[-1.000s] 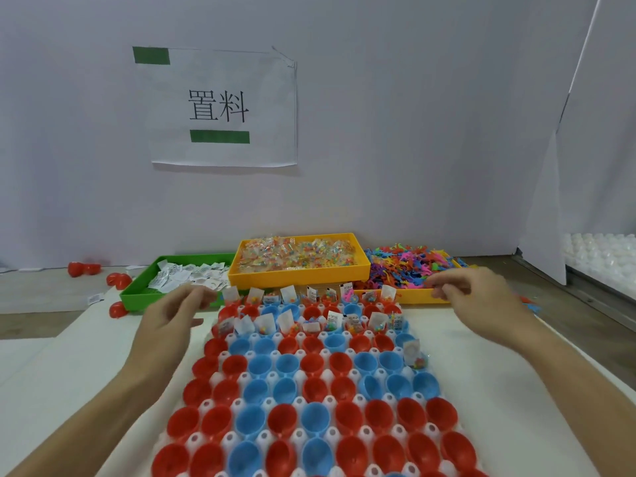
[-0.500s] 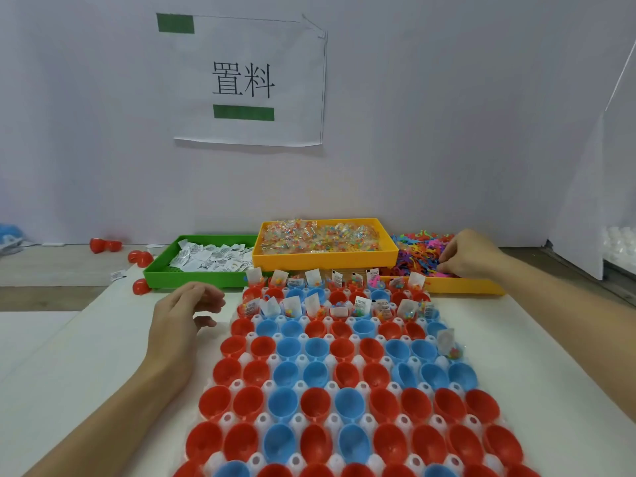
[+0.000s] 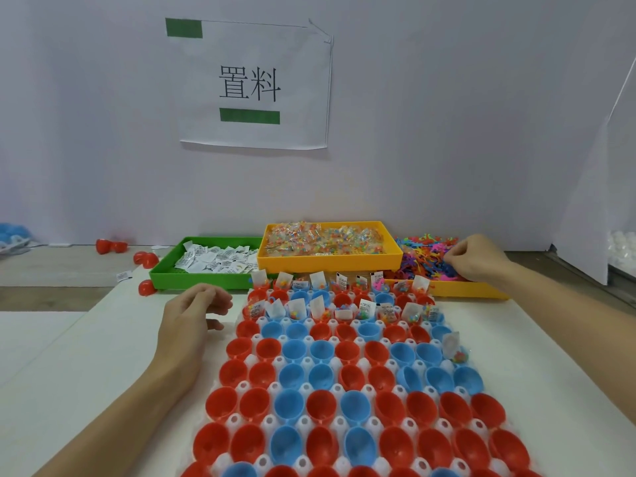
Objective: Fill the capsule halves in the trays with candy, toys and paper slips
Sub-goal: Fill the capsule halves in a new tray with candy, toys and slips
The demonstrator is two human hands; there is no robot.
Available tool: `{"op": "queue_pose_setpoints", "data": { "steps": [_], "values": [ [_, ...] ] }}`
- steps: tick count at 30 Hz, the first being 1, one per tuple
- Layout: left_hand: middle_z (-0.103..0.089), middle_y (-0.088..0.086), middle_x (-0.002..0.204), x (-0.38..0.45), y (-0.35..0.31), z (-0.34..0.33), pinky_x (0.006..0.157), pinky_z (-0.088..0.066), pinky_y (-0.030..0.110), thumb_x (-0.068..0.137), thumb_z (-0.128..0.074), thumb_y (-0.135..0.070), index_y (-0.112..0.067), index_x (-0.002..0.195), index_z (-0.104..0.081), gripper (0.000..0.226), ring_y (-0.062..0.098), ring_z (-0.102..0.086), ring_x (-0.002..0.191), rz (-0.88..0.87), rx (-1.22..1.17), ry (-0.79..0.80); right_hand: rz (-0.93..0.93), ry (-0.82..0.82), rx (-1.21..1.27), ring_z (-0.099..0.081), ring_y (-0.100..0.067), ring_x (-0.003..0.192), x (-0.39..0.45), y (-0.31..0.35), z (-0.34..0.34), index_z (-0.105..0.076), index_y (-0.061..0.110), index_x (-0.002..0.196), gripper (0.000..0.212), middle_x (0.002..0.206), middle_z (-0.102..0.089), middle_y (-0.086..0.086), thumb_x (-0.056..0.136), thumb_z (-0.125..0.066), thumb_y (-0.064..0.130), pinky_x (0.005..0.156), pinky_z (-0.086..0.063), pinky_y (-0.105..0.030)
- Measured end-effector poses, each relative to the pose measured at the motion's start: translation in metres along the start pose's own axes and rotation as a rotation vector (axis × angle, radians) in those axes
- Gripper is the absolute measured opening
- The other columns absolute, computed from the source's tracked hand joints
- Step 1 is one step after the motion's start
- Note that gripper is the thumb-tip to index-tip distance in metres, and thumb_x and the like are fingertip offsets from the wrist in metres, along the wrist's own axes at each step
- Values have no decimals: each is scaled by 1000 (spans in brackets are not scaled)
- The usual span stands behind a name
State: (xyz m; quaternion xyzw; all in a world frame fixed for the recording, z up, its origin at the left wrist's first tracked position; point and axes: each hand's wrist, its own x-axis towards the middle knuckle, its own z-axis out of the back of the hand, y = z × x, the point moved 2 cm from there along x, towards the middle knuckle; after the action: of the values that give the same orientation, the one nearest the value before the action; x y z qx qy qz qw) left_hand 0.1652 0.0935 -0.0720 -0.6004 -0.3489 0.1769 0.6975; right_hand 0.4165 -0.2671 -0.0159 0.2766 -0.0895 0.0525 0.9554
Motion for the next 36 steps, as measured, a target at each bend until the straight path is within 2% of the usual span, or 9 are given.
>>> {"op": "queue_pose_setpoints", "data": {
  "steps": [2,6,8,12,15,19,24,31,36],
  "values": [
    [-67,11,87,0,0,0,71,-48,36,102,-38,-8,-5,81,-67,36,24,-61,89,4,-4,-4,33,-83,92,-59,-19,81,-2,-3,2,-74,4,97,18,108,-71,-15,99,-60,14,75,-46,-34],
    [-67,11,87,1,1,1,69,-48,35,102,-38,-9,-6,81,-67,36,24,-61,88,7,-11,-6,75,-191,438,-66,-13,73,-22,-5,12,-66,10,104,11,106,-69,-14,100,-57,9,66,-53,-30],
    [-67,10,87,1,1,1,69,-48,34,101,-38,-8,-6,81,-67,36,24,-61,88,4,-3,-6,107,-168,567,-68,-16,79,-42,-3,14,-68,9,111,17,107,-69,-13,100,-55,5,70,-55,-28],
    [-68,10,86,0,0,1,68,-48,34,101,-38,-8,-7,80,-67,36,23,-61,87,7,-9,-4,229,-67,630,-69,-5,76,-92,7,23,-75,25,91,23,90,-75,2,97,-61,8,66,-52,-20],
    [-67,12,87,-1,-1,1,68,-48,35,101,-38,-8,-6,81,-67,36,24,-61,87,12,-12,-4,348,7,659,-71,-3,79,-128,17,33,-77,27,83,26,84,-77,7,91,-67,5,67,-54,-15],
    [-67,13,88,-1,-2,2,68,-48,34,101,-37,-8,-4,82,-67,35,24,-61,87,14,-8,-4,449,110,520,-72,-7,76,-160,26,37,-77,24,78,26,80,-76,7,85,-72,0,72,-57,-20],
    [-67,13,89,-2,-1,1,67,-48,35,101,-37,-7,-4,83,-66,35,25,-61,87,15,-6,-3,474,141,327,-66,-1,87,-170,25,30,-76,34,75,23,81,-73,21,84,-75,13,78,-51,-24],
    [-67,14,90,-4,-3,1,67,-48,34,102,-37,-8,-3,85,-66,35,25,-61,88,16,6,0,510,157,256,-59,4,98,-171,22,20,-77,36,75,19,91,-68,21,85,-77,20,81,-39,-4],
    [-67,13,90,-5,-6,0,69,-49,36,101,-37,-6,-4,83,-66,34,27,-60,91,-9,17,-1,501,148,125,-53,1,103,-169,19,13,-76,37,82,10,97,-60,21,87,-74,28,91,-42,-22]
  ]
}}
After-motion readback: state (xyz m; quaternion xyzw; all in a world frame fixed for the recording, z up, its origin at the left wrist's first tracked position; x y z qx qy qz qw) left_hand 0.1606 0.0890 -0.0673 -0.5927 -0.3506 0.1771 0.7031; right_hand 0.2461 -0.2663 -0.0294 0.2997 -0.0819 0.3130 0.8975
